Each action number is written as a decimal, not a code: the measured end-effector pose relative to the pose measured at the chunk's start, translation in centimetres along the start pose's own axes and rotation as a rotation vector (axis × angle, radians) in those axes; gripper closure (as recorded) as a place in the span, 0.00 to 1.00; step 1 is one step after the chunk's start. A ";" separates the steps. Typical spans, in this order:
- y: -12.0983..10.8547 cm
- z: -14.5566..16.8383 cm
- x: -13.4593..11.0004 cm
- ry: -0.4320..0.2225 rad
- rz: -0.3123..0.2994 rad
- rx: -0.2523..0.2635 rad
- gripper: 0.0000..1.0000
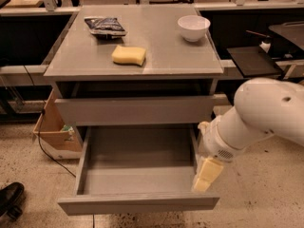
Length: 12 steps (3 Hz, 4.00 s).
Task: Close middle drawer
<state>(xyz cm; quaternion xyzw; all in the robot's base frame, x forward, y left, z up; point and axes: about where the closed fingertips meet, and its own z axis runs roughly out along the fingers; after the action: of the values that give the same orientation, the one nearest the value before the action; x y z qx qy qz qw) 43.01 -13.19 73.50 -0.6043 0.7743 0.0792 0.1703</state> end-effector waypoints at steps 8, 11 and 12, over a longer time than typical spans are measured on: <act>0.3 28.8 1.5 -0.157 0.001 -0.016 0.00; -1.8 31.5 1.7 -0.175 -0.031 0.069 0.47; -2.4 31.5 1.2 -0.180 -0.043 0.090 0.70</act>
Offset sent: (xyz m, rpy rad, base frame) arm -0.0190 0.0547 -0.1670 0.0849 0.0707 0.0443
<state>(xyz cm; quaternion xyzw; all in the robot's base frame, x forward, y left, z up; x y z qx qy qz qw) 50.36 -4.59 44.03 -0.6032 0.7454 0.0945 0.2678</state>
